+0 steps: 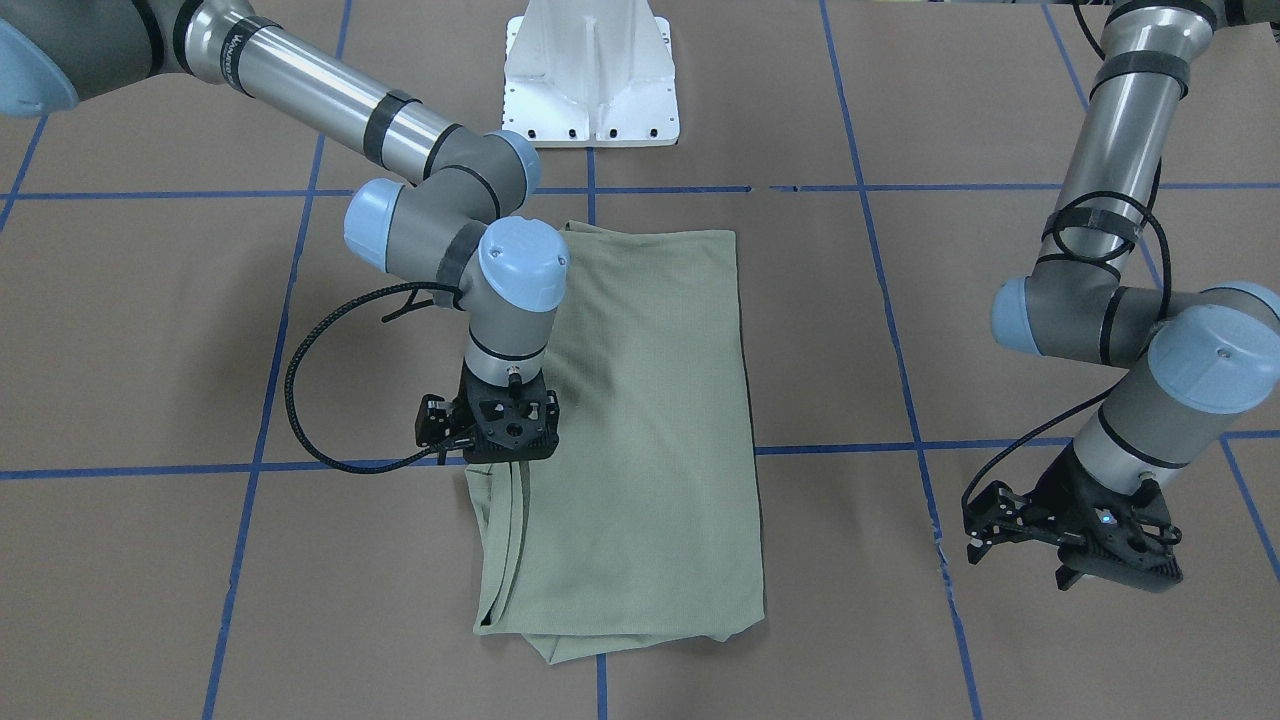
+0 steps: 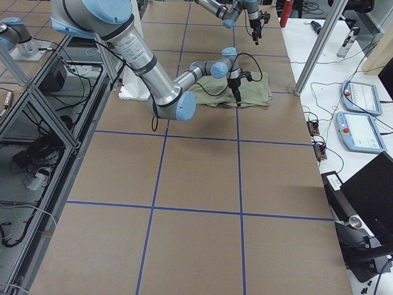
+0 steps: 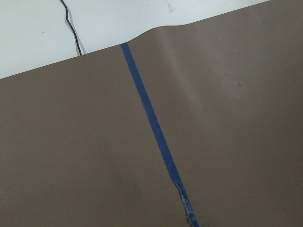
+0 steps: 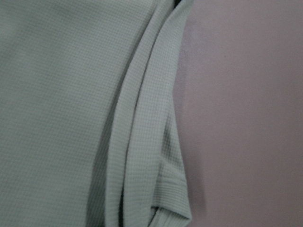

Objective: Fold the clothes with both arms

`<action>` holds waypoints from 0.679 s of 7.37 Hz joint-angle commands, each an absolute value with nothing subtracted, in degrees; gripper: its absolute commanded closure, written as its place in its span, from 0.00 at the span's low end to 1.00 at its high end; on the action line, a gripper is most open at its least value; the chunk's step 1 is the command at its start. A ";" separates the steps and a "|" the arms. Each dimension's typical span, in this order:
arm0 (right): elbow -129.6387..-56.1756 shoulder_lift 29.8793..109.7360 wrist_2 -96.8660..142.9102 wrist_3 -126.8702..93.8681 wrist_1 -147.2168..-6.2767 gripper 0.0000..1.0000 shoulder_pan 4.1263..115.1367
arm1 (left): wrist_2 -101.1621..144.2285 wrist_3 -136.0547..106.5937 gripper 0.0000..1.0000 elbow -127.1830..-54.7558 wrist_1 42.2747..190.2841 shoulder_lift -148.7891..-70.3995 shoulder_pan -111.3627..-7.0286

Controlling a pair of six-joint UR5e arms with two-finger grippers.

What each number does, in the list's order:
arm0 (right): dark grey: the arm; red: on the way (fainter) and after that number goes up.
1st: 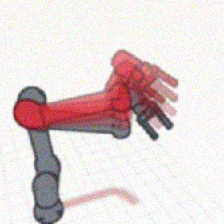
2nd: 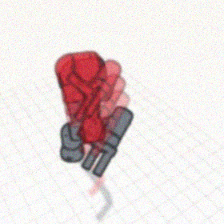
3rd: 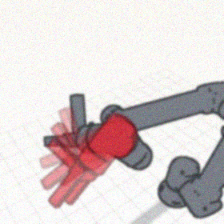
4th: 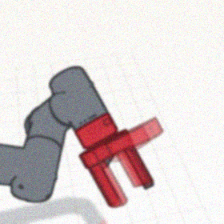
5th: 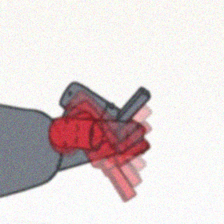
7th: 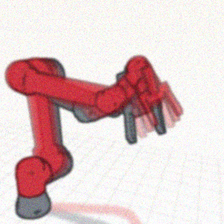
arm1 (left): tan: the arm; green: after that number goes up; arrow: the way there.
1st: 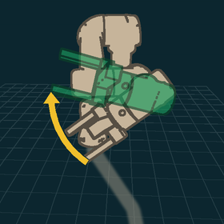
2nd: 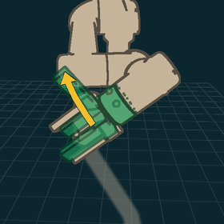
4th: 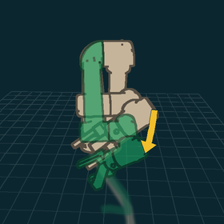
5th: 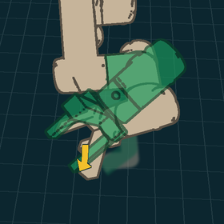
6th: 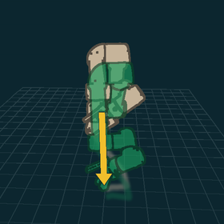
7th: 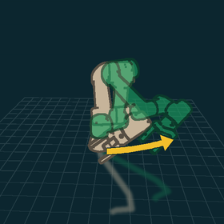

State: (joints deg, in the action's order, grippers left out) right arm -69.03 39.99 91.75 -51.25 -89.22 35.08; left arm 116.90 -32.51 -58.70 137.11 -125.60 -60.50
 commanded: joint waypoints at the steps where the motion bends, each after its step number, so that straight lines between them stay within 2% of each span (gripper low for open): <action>1: -68.82 40.17 91.93 -43.73 -96.64 0.00 38.47 | 116.89 -32.52 0.00 -58.80 137.11 -125.60 -60.47; 3: -69.08 42.35 92.02 -36.50 -97.47 0.00 42.26 | 116.89 -32.87 0.00 -59.23 137.20 -125.68 -60.56; 5: -71.35 42.54 97.25 -38.22 -93.46 0.00 43.93 | 116.89 -34.96 0.00 -61.33 137.20 -125.60 -60.03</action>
State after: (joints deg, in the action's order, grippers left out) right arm -69.74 42.19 93.45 -37.62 -96.29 42.59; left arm 116.89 -33.44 -59.96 137.19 -125.63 -60.38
